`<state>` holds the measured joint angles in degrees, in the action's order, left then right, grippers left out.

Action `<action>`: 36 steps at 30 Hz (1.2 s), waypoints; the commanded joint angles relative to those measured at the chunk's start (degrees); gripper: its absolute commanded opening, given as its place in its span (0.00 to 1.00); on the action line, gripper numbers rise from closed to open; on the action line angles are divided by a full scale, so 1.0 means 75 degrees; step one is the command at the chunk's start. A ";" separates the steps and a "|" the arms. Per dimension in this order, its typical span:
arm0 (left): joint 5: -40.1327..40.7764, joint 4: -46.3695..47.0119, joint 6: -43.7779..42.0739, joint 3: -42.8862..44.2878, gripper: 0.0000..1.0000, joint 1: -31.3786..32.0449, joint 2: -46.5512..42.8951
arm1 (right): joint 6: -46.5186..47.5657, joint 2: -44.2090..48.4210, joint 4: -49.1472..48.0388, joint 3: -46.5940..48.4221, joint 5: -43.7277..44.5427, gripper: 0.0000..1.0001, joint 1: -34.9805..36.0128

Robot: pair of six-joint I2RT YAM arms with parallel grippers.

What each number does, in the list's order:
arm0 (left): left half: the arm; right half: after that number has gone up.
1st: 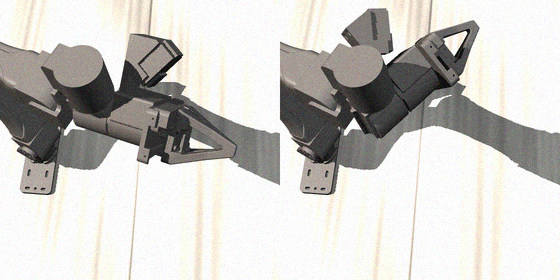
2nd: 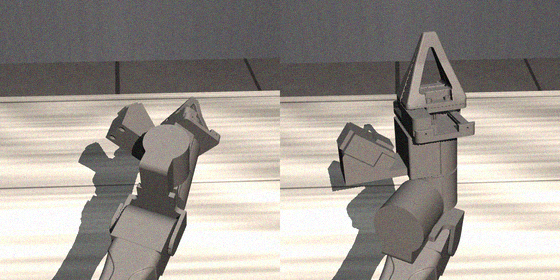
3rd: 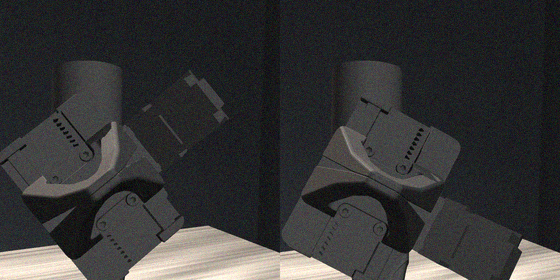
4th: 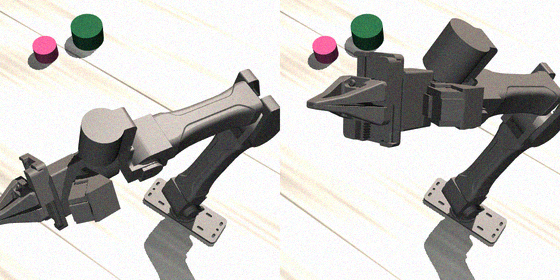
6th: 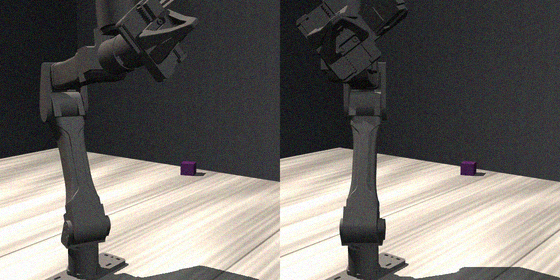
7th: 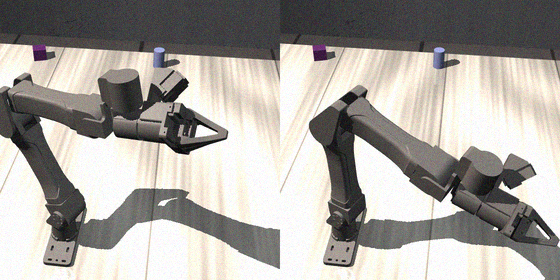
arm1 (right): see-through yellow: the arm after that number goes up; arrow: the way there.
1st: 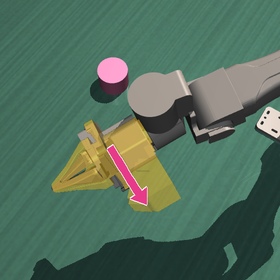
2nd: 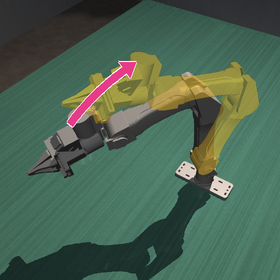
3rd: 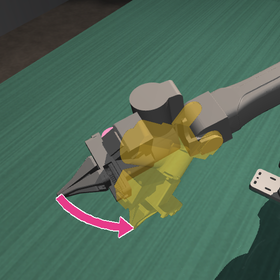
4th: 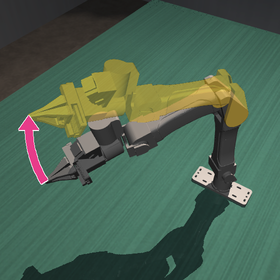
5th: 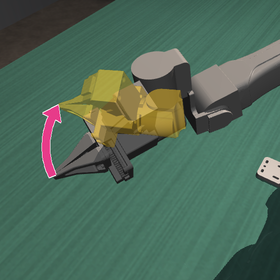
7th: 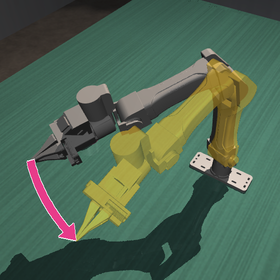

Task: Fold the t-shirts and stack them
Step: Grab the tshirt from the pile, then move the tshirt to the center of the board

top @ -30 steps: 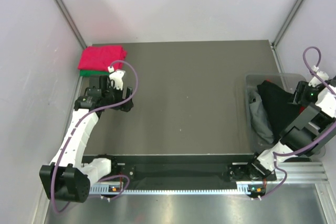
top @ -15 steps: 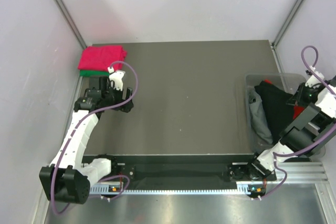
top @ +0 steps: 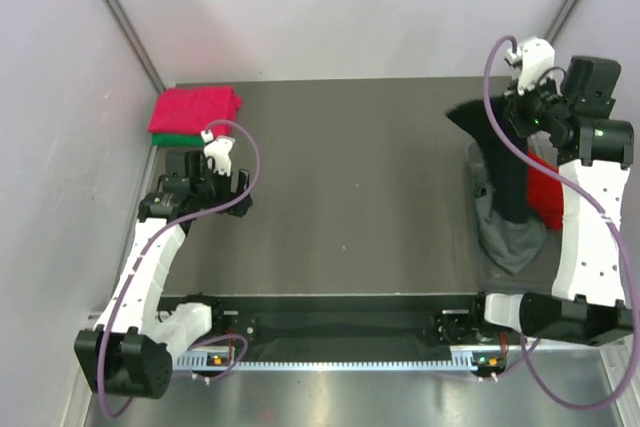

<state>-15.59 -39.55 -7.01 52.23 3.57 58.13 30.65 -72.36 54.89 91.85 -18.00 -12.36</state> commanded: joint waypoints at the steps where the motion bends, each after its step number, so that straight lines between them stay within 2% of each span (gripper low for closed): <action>1: -0.0077 0.0480 -0.0015 -0.0131 0.85 -0.0078 -0.0367 | -0.0676 -0.0042 -0.0113 0.1414 0.0548 0.00 0.1118; 4: -0.0077 0.0504 -0.0003 -0.0178 0.85 -0.0101 -0.0438 | -0.0549 -0.0265 0.0109 0.2526 -0.0268 0.00 0.1589; 5: -0.0065 0.0515 -0.0003 -0.0178 0.85 -0.0113 -0.0450 | -0.0455 -0.0324 0.0215 0.2693 -0.0933 0.00 0.1833; 7: -0.0065 0.0527 0.0008 -0.0190 0.85 -0.0137 -0.0496 | -0.0034 -0.0489 0.0660 0.3067 -0.1488 0.01 0.1940; 10: 0.0016 0.0609 0.0008 -0.0272 0.85 -0.0172 -0.0590 | 0.0307 -0.0652 0.1000 0.3035 -0.1959 0.01 0.2443; 12: 0.0110 0.0621 0.0020 -0.0296 0.85 -0.0183 -0.0637 | 0.0611 -0.0874 0.1211 0.2894 -0.1762 0.01 0.2970; 16: 0.0484 0.0691 0.0102 -0.0261 0.85 -0.0195 -0.0614 | 0.1326 -0.1285 0.1318 0.2192 -0.0183 0.01 0.4329; 19: 0.0893 0.0808 0.0172 -0.0237 0.86 -0.0207 -0.0579 | 0.1514 -0.1730 0.1318 0.2143 0.0114 0.00 0.5313; 22: 0.1234 0.1042 0.0208 -0.0167 0.85 -0.0207 -0.0497 | 0.1479 -0.2246 0.1283 0.2447 0.0010 0.00 0.5689; 26: 0.1154 0.1277 0.0090 0.0172 0.86 -0.0207 0.0121 | 0.1257 -0.2773 0.1072 0.3114 -0.0166 0.00 0.5773; 32: 0.1071 0.1382 0.0184 0.0606 0.85 -0.0207 0.1212 | 0.1292 -0.3032 0.1036 0.4111 -0.0295 0.00 0.5785; 36: 0.1526 0.1721 0.0114 0.0560 0.85 -0.0207 0.1273 | 0.1163 -0.3056 0.1294 0.5199 -0.0823 0.00 0.6100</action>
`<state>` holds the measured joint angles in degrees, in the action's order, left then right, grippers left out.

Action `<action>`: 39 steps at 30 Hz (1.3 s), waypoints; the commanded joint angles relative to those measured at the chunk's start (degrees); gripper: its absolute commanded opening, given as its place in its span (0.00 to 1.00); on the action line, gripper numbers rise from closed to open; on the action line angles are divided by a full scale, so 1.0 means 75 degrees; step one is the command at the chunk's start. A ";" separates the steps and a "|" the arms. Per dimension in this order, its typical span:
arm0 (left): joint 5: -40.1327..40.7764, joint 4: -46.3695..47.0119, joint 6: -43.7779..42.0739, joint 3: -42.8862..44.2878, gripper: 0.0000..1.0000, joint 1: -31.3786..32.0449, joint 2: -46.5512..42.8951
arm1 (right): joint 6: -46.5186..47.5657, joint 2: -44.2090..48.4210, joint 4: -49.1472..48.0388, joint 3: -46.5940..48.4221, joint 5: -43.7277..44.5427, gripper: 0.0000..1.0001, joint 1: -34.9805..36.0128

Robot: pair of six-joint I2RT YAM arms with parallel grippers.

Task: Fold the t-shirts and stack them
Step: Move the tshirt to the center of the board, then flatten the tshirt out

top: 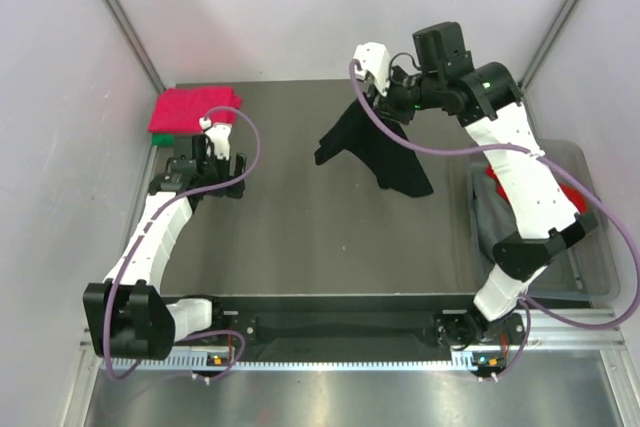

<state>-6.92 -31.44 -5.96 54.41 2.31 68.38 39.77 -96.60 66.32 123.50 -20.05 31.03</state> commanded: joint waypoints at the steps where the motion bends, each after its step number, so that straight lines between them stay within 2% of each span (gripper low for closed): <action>1: 0.0476 0.0723 -0.0026 0.0245 0.85 -0.0038 -0.0129 | -0.0006 0.0188 -0.0207 0.1121 -0.0352 0.00 0.0676; 6: 0.0758 0.0923 0.0056 0.0175 0.84 -0.0038 -0.0316 | 0.0311 0.0025 -0.0160 0.1755 -0.0021 0.01 0.1627; 10: 0.1119 0.1004 0.0091 0.0151 0.84 -0.0038 -0.0398 | 0.0509 -0.0315 -0.0078 0.1756 0.0013 0.04 0.2564; 13: 0.1343 0.1063 0.0161 0.0128 0.84 -0.0038 -0.0398 | 0.0603 -0.0573 -0.0113 0.1697 0.0002 0.02 0.2567; 15: 0.1391 0.1075 0.0173 0.0116 0.85 -0.0038 -0.0399 | 0.0767 -0.0586 -0.0264 0.1196 0.0130 0.02 0.2392; 16: 0.1403 0.1087 0.0161 0.0093 0.85 -0.0038 -0.0410 | 0.0861 -0.0446 -0.0532 0.0706 0.0258 0.03 0.2089; 17: 0.1403 0.1133 0.0127 0.0081 0.84 -0.0038 -0.0399 | 0.0850 0.0089 -0.1602 0.0017 0.0353 0.05 0.1889; 18: 0.1426 0.1180 0.0115 0.0058 0.85 -0.0038 -0.0422 | 0.0861 0.0396 -0.2390 -0.1638 0.0562 0.17 0.1666; 19: 0.1438 0.1215 0.0091 -0.0012 0.85 -0.0038 -0.0434 | 0.0838 0.0643 -0.3198 -0.2420 0.1330 0.25 0.1258; 20: 0.1461 0.1262 0.0091 -0.0013 0.85 -0.0038 -0.0445 | 0.0792 0.0889 -0.4657 -0.3089 0.1802 0.34 0.1022; 21: 0.1461 0.1297 0.0079 -0.0024 0.85 -0.0038 -0.0457 | 0.0722 0.0880 -0.5251 -0.3885 0.2746 0.46 0.0567; 22: 0.1461 0.1309 0.0091 -0.0059 0.84 -0.0038 -0.0457 | 0.0547 0.0798 -0.5977 -0.4067 0.3313 0.47 0.0412; 24: 0.1450 0.1344 0.0114 -0.0118 0.85 -0.0038 -0.0504 | 0.0347 0.0692 -0.6381 -0.4336 0.4437 0.50 0.0328; 26: 0.1391 0.1345 0.0126 -0.0200 0.85 -0.0038 -0.0562 | 0.0101 0.1157 -0.6116 -0.4768 0.3803 0.51 0.0445; 27: 0.1414 0.1345 0.0115 -0.0224 0.85 -0.0038 -0.0586 | 0.0088 0.1335 -0.5927 -0.4946 0.2732 0.52 0.0561; 28: 0.1415 0.1368 0.0126 -0.0270 0.85 -0.0038 -0.0609 | 0.0227 0.1476 -0.5554 -0.5133 0.2303 0.53 0.0945; 32: 0.1508 0.1368 0.0196 -0.0341 0.85 -0.0050 -0.0621 | 0.0171 0.1128 -0.5012 -0.5812 0.1738 0.48 0.2236; 36: 0.1648 0.1251 0.0150 -0.0376 0.83 -0.0061 -0.0703 | -0.0356 0.0494 -0.5456 -0.6412 0.1105 0.46 0.3208; 39: 0.1930 0.1134 0.0126 -0.0376 0.82 -0.0108 -0.0854 | -0.0462 -0.0080 -0.5655 -0.6529 0.0894 0.46 0.3573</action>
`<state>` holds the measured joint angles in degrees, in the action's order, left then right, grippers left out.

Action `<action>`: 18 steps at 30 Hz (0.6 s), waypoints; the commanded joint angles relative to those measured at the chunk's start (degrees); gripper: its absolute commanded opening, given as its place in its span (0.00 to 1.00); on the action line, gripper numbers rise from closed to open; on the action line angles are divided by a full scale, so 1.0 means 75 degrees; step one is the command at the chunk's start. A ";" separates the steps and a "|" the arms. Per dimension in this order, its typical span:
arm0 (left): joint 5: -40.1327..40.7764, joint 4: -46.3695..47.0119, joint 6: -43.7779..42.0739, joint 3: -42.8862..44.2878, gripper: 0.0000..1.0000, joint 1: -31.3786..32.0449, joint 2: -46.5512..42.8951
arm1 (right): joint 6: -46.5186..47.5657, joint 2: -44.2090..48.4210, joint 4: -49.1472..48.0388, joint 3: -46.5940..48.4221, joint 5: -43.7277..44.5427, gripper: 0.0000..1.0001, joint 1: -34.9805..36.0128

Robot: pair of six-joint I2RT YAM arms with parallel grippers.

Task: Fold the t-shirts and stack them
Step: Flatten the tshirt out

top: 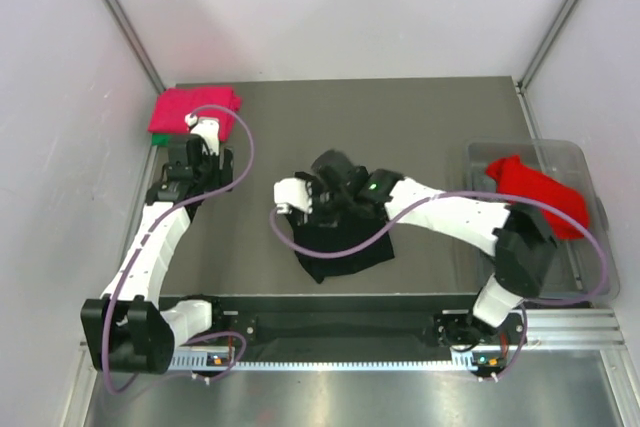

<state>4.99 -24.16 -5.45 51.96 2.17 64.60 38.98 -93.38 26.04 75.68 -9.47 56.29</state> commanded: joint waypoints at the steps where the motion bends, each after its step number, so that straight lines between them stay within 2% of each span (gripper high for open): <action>1: 0.0388 0.0163 0.0082 -0.0061 0.81 -0.0114 -0.0433 | -0.0381 -0.0637 -0.0308 -0.0153 -0.0588 0.46 0.0275; 6: 0.0751 0.0187 0.0363 -0.0027 0.76 -0.0243 -0.0691 | -0.0405 -0.1248 -0.0121 -0.0106 -0.1137 0.47 0.0439; 8: 0.0752 0.0198 0.0586 0.0020 0.75 -0.0604 -0.0656 | -0.0358 -0.1341 0.0008 -0.0153 -0.1302 0.47 0.0533; 13: -0.0278 -0.0129 0.1172 0.0418 0.75 -0.1437 -0.0094 | -0.0217 -0.1482 -0.0015 -0.0305 -0.1221 0.48 0.0990; 18: -0.0420 -0.0142 0.1102 0.0338 0.75 -0.1708 0.0024 | -0.0182 -0.1716 0.0219 -0.0083 -0.1408 0.49 0.1189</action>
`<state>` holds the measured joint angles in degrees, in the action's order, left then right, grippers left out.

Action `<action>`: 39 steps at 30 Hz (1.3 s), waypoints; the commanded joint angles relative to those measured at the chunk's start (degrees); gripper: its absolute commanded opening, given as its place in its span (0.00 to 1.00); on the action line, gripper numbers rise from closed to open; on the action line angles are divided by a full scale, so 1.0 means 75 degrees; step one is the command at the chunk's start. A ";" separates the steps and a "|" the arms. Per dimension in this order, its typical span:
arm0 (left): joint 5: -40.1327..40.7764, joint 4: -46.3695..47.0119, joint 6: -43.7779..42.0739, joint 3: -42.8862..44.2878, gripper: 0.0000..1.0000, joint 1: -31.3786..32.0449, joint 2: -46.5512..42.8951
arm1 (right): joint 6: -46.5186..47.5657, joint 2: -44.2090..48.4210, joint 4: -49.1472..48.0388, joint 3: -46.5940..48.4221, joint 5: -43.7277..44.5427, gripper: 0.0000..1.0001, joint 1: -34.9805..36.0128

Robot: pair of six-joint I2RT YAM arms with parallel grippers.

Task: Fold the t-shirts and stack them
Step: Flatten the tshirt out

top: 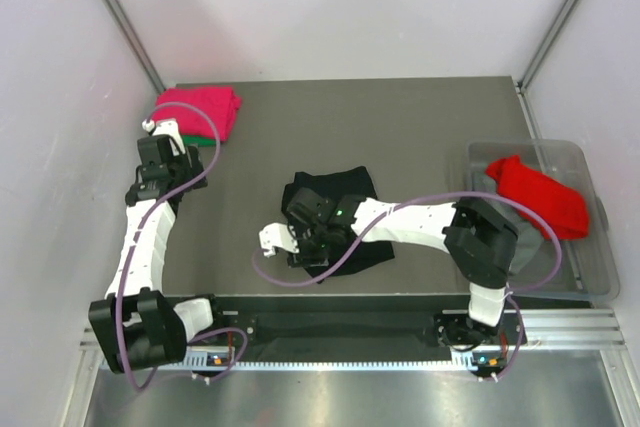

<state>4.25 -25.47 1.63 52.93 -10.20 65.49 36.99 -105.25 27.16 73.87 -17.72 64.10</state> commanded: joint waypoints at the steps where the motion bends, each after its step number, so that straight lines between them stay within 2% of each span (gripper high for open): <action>1: -0.0321 0.0056 0.0158 0.0186 0.75 -0.0082 -0.0107 | 0.0083 -0.0216 0.0047 0.0182 -0.0263 0.49 0.0184; 4: -0.0356 0.0068 0.0146 0.0139 0.76 -0.0094 -0.0154 | 0.0072 -0.0403 -0.0046 0.0229 0.0064 0.48 0.0266; 10: -0.0449 0.0045 0.0111 0.0115 0.76 -0.0129 -0.0201 | 0.0013 -0.0276 -0.0889 -0.0051 0.1059 0.33 0.0301; 12: -0.0473 0.0034 0.0111 0.0080 0.76 -0.0129 -0.0225 | 0.0118 -0.0147 -0.1263 -0.0286 0.1597 0.25 0.0325; 13: -0.0485 0.0033 0.0099 0.0068 0.76 -0.0129 -0.0225 | 0.0153 -0.0042 -0.1347 -0.0379 0.1739 0.16 0.0337; 16: -0.0532 0.0068 0.0099 0.0021 0.76 -0.0129 -0.0225 | 0.0329 0.0228 -0.1511 -0.0532 0.2197 0.02 0.0325; 17: -0.0532 0.0103 0.0088 -0.0002 0.75 -0.0129 -0.0213 | 0.0445 0.0333 -0.1604 -0.0579 0.2523 0.01 0.0325; 22: -0.1513 0.0162 -0.0147 -0.0049 0.76 -0.0129 -0.0026 | 0.1149 0.1504 -0.1886 -0.0697 0.3906 0.00 0.0115; 23: -0.1841 0.0139 -0.0379 -0.0049 0.76 -0.0117 0.0114 | 0.1277 0.1657 -0.1898 -0.0615 0.4327 0.00 -0.0164; 24: -0.2668 0.0046 -0.0520 -0.0037 0.76 -0.0105 0.0196 | 0.1302 0.1983 -0.1898 -0.0417 0.4482 0.00 -0.0376; 26: -0.3434 -0.0095 -0.0685 0.0067 0.74 -0.0024 0.0570 | 0.1302 0.2290 -0.1840 -0.0170 0.4670 0.00 -0.1146; 28: -0.3939 -0.0491 -0.1013 0.0243 0.73 0.0420 0.0875 | 0.1313 0.2665 -0.1758 0.0088 0.4706 0.00 -0.1723; 31: -0.3814 -0.0797 -0.1213 0.0723 0.73 0.1322 0.1729 | 0.1360 0.3133 -0.1769 -0.0132 0.4717 0.00 -0.2824; 33: -0.3720 -0.0810 -0.1260 0.0853 0.72 0.2058 0.2070 | 0.1314 0.3484 -0.1921 -0.0669 0.4787 0.00 -0.3084; 36: -0.3450 -0.0729 -0.1237 0.1134 0.68 0.2658 0.2867 | 0.1080 0.3895 -0.2214 -0.1454 0.5022 0.00 -0.3424; 39: -0.3473 -0.0752 -0.1096 0.1590 0.65 0.2835 0.3816 | 0.0705 0.4328 -0.2250 -0.2018 0.4789 0.00 -0.3857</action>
<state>-20.99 -30.76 -6.20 60.93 10.48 89.89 44.93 -75.79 12.38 62.33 17.91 37.30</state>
